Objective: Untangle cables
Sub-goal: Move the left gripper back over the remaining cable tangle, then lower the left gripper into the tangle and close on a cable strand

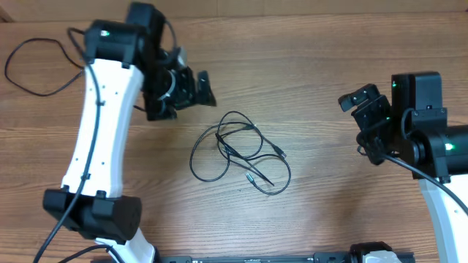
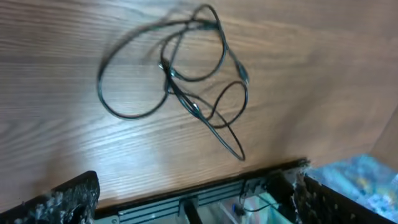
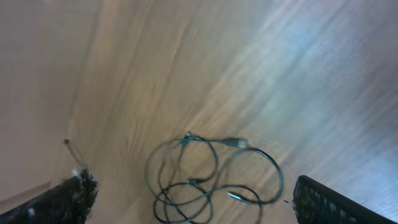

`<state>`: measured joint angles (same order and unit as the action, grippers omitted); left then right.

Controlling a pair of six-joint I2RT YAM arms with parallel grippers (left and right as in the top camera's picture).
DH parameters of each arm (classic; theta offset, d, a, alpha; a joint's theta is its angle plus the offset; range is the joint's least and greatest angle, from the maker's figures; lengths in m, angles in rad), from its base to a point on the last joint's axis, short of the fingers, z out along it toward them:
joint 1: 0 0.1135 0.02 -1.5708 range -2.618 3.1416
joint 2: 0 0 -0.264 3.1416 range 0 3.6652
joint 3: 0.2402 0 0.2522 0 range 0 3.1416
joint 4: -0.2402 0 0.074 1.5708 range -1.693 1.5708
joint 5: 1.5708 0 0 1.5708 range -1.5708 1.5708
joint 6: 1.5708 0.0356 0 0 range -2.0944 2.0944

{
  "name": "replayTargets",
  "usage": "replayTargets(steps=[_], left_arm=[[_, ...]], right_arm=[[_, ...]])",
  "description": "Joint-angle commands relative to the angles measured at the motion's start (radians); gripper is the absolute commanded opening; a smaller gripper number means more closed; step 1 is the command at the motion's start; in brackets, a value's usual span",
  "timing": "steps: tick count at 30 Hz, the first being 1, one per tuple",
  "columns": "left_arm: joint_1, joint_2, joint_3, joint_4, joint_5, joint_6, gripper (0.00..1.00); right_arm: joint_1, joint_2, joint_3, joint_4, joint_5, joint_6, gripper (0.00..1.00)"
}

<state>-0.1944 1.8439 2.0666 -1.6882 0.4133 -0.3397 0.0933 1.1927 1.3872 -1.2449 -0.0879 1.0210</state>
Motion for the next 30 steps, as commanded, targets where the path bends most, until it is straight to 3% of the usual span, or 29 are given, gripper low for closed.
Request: replayTargets(steps=[1, 5, 12, 21, 30], left_arm=[[-0.096, 0.021, -0.046, 0.002, -0.055, -0.108, 1.0], [-0.2, 0.023, -0.108, 0.056, -0.101, -0.219, 1.0], [-0.363, 0.03, -0.269, 0.244, -0.106, -0.438, 1.0], [-0.481, 0.034, -0.484, 0.496, -0.11, -0.646, 1.0], [-0.478, 0.034, -0.492, 0.498, -0.165, -0.637, 1.0]], right_arm=[[-0.003, -0.001, 0.007, 0.047, 0.001, 0.002, 1.0], [-0.016, -0.001, 0.007, 0.07, 0.028, -0.005, 1.0], [-0.096, -0.001, 0.007, 0.022, 0.437, -0.005, 1.0], [-0.128, -0.001, 0.007, -0.021, 0.482, -0.005, 1.0], [-0.128, -0.001, 0.007, -0.021, 0.476, -0.005, 1.0]])
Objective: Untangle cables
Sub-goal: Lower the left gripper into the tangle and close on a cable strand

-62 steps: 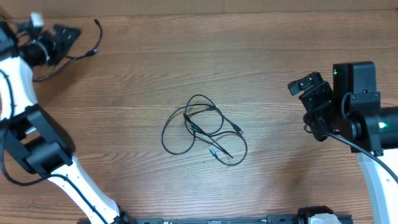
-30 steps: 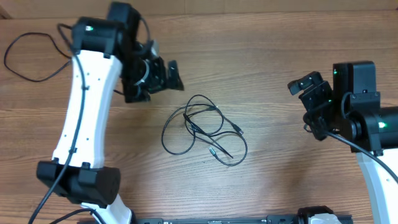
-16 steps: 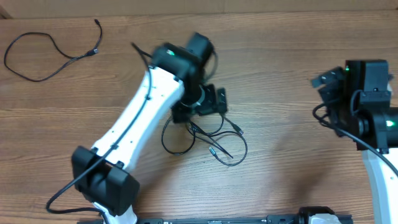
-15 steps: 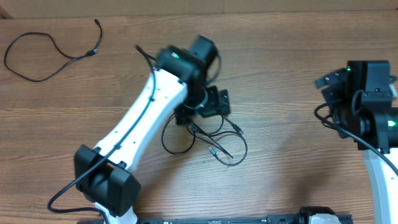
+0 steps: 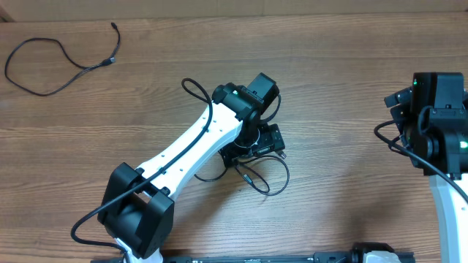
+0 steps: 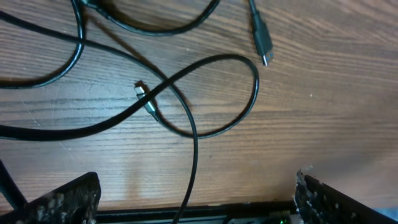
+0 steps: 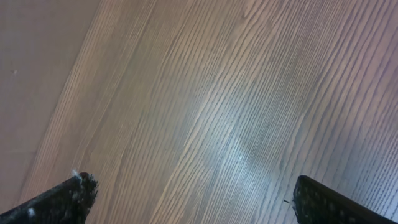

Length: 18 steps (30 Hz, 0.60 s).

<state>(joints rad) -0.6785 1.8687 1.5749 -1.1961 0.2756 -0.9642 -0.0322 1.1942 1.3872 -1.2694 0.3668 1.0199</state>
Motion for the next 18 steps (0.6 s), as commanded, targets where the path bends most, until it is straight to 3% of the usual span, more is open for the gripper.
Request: replayTargets(steps=[1, 11, 18], left_arm=[[0.008, 0.009, 0.006, 0.003, -0.028, 0.004, 1.0], [0.016, -0.024, 0.263, -0.277, -0.215, 0.051, 0.99], [0.002, -0.025, 0.168, -0.289, -0.196, 0.051, 0.99]], right_arm=[[-0.003, -0.003, 0.007, 0.003, 0.021, -0.003, 1.0], [-0.003, -0.003, 0.007, 0.003, 0.021, -0.003, 1.0], [-0.003, -0.003, 0.007, 0.003, 0.021, -0.003, 1.0]])
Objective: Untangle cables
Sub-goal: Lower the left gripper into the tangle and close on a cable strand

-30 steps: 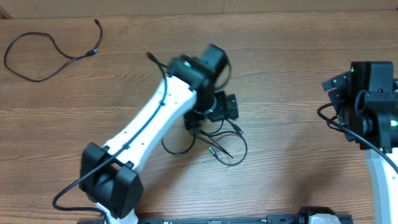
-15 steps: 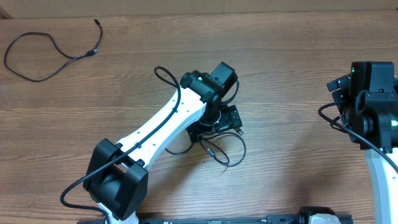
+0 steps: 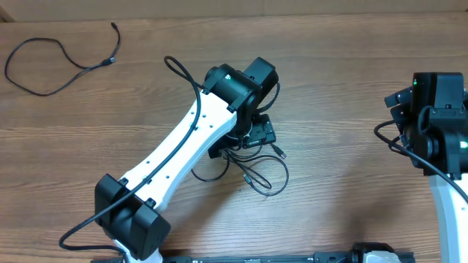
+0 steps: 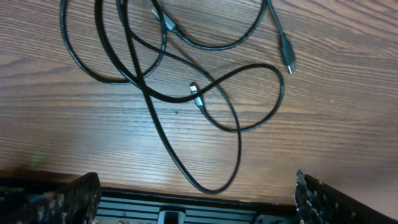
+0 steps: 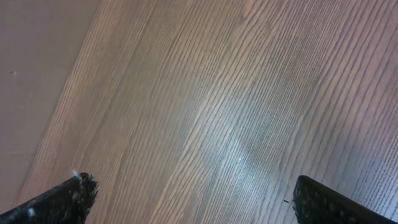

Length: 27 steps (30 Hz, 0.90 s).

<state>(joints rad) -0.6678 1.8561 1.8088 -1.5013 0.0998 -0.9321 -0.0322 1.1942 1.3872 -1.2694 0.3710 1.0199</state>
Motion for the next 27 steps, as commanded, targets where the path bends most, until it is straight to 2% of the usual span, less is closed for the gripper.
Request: replayTargets(steps=[1, 5, 10, 20, 25, 27], left_arm=[[-0.011, -0.013, -0.089, 0.036, -0.009, 0.018, 0.99], [-0.02, -0.013, -0.208, 0.152, 0.076, 0.018, 0.99], [-0.026, -0.013, -0.325, 0.276, 0.103, 0.016, 1.0], [-0.026, -0.013, -0.311, 0.275, 0.096, 0.047, 0.85], [-0.026, -0.013, -0.296, 0.276, 0.179, 0.074, 0.84], [-0.026, -0.013, -0.295, 0.299, 0.239, 0.103, 0.76]], right_arm=[[-0.003, -0.003, 0.007, 0.003, 0.018, -0.003, 1.0], [-0.003, -0.003, 0.007, 0.003, 0.017, -0.003, 1.0], [-0.003, -0.003, 0.007, 0.003, 0.017, -0.003, 1.0], [-0.003, -0.003, 0.007, 0.003, 0.017, -0.003, 1.0], [-0.003, -0.003, 0.007, 0.003, 0.017, -0.003, 1.0], [-0.003, -0.003, 0.007, 0.003, 0.017, -0.003, 1.0]])
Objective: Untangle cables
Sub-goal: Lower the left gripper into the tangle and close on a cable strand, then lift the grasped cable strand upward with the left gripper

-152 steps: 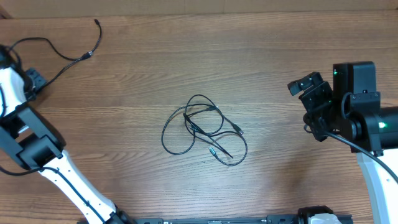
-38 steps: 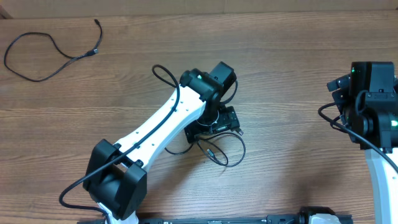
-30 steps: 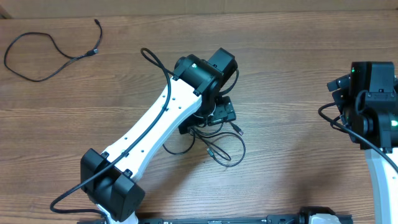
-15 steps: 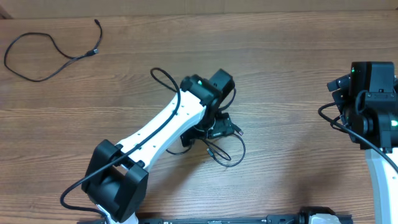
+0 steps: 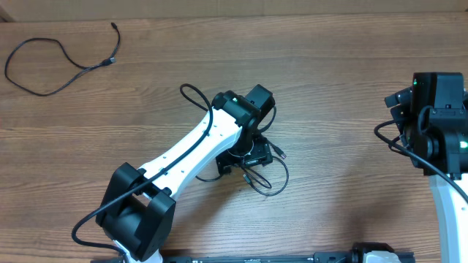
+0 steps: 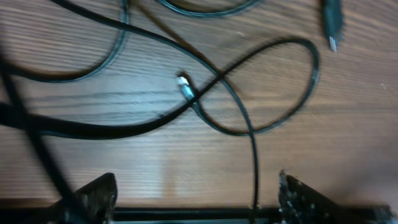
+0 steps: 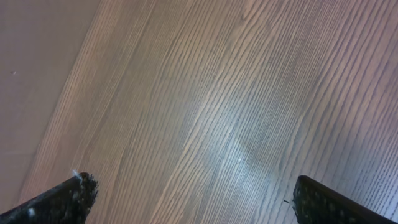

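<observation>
A tangle of thin black cables (image 5: 268, 175) lies mid-table, mostly hidden under my left wrist in the overhead view. My left gripper (image 5: 245, 156) hangs low over it, open. In the left wrist view its fingers (image 6: 93, 198) stand wide apart, with loops of cable (image 6: 283, 93) on the wood ahead. One strand (image 6: 254, 168) runs down between the fingers. A small connector tip (image 6: 185, 84) and a plug (image 6: 331, 23) show. My right gripper (image 7: 193, 194) is open over bare wood, far right (image 5: 401, 101).
A separate black cable (image 5: 51, 69) lies loose at the table's far left corner. The left arm (image 5: 183, 164) stretches diagonally from the front left to the middle. The table's front rail (image 6: 186, 218) shows at the bottom of the left wrist view.
My left gripper has dropped closer to the tangle and shifted slightly toward the table's front; the cables now fill its view. The right arm has not moved.
First my left gripper was at the back left and the right one faced the tangle from the right. Then the left hung low over the tangle and the right had drawn back to the edge. The left stood higher after that, and now is low again.
</observation>
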`<state>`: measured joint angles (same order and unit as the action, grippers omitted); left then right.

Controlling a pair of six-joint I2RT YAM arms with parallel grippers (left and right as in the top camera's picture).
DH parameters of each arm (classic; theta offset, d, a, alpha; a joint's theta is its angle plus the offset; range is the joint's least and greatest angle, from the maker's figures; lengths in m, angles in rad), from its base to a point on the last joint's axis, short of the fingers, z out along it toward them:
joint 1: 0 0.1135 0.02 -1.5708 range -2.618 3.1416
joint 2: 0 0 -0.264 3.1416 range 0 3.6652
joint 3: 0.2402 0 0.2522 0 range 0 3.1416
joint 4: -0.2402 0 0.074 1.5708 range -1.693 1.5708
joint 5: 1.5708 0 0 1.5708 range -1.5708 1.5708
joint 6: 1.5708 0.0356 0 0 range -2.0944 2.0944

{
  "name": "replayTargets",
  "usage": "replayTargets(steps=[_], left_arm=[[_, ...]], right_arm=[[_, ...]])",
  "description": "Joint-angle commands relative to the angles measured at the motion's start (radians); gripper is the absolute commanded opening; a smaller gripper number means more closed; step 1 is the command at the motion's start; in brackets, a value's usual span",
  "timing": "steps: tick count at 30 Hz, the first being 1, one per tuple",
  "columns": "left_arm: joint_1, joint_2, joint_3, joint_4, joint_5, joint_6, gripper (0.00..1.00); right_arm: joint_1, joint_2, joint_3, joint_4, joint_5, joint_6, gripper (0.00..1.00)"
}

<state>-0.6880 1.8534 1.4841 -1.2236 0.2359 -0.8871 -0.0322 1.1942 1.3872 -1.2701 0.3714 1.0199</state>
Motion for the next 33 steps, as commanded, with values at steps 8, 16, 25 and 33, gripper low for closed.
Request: replayTargets(steps=[8, 16, 25, 33], left_arm=[[-0.005, -0.01, 0.03, 0.069, 0.169, 0.084, 0.59], [-0.005, -0.01, 0.03, 0.09, 0.15, 0.083, 0.39], [-0.003, -0.01, 0.042, 0.11, -0.034, 0.108, 0.04], [0.0, -0.024, 0.421, 0.001, -0.035, 0.402, 0.04]], right_arm=[[-0.003, -0.003, 0.007, 0.004, 0.017, -0.003, 1.0], [-0.003, -0.003, 0.007, 0.004, 0.017, -0.003, 1.0], [-0.003, -0.003, 0.007, 0.004, 0.017, -0.003, 1.0], [-0.003, -0.003, 0.007, 0.004, 0.017, -0.003, 1.0]])
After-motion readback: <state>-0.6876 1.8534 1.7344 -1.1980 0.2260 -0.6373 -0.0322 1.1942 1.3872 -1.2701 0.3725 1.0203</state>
